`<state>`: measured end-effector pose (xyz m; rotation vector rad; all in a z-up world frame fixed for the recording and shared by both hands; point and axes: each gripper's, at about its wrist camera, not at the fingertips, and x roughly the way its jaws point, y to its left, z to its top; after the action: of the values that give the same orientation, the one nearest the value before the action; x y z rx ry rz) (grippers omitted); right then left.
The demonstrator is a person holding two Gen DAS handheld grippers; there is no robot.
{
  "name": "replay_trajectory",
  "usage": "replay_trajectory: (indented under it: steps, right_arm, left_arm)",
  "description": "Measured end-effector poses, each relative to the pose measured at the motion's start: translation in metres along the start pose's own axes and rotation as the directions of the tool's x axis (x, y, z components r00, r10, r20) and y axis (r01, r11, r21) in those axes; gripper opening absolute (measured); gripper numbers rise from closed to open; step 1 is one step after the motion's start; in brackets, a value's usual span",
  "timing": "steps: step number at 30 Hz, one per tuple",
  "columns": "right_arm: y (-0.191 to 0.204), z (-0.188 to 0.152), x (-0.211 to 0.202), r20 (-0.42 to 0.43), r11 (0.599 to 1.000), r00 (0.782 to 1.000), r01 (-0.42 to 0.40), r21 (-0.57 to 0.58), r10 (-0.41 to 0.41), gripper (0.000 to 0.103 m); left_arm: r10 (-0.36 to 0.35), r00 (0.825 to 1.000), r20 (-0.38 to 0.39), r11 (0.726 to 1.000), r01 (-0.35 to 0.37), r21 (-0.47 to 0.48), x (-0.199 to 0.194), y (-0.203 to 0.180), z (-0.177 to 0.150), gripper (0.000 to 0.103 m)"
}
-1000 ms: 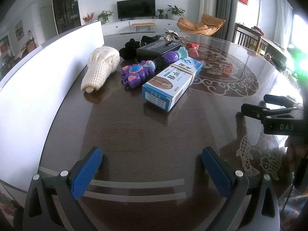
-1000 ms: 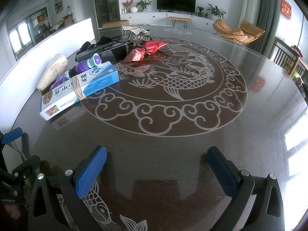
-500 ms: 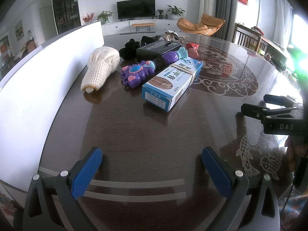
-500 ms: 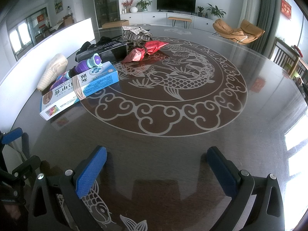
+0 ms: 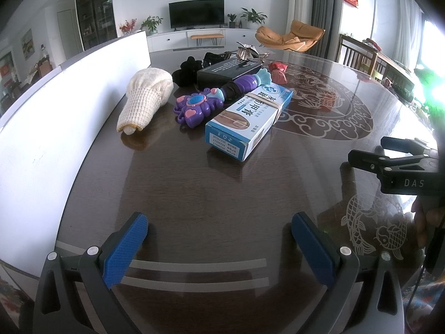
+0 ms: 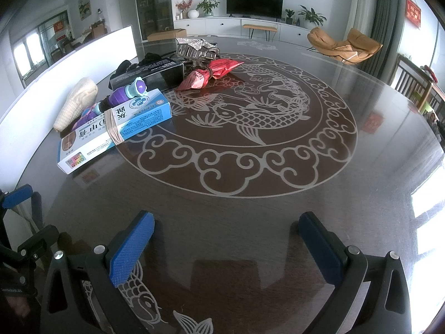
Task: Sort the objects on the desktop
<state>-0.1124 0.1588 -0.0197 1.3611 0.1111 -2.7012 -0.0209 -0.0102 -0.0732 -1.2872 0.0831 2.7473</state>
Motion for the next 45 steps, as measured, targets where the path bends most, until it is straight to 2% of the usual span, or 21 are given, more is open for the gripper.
replay_trajectory:
  steps: [27,35,37,39,41,45]
  right_arm:
    - [0.0,0.0,0.0,0.0,1.0,1.0,0.0,0.0,0.0,0.103]
    - [0.0,0.002,0.0,-0.016,1.0,1.0,-0.004,-0.007,0.004,0.103]
    - [0.005,0.014,0.005,-0.072,0.999,0.997,-0.044,-0.024,0.042,0.103]
    - [0.019,0.033,0.001,-0.05,0.994,0.993,-0.11,-0.021,0.108,0.103]
    - [0.038,0.051,-0.001,-0.026,0.989,0.99,-0.142,-0.032,0.141,0.103]
    - [0.091,0.094,0.019,-0.02,0.986,0.988,-0.156,-0.056,0.155,0.103]
  left_arm:
    - [-0.023,1.0,0.001,0.999,0.023,0.025,0.001,0.003,0.001,0.103]
    - [-0.023,1.0,-0.014,0.999,0.023,0.022,0.0,0.021,-0.002,0.103]
    - [-0.006,1.0,-0.011,1.0,0.006,0.0,-0.002,0.029,-0.004,0.103]
    - [0.011,1.0,-0.008,1.0,-0.011,-0.021,-0.001,0.035,-0.005,0.103]
    - [0.017,1.0,-0.005,0.999,-0.018,-0.027,0.0,0.036,-0.005,0.103]
    - [0.024,1.0,0.008,0.999,-0.024,-0.035,0.0,0.037,-0.005,0.103]
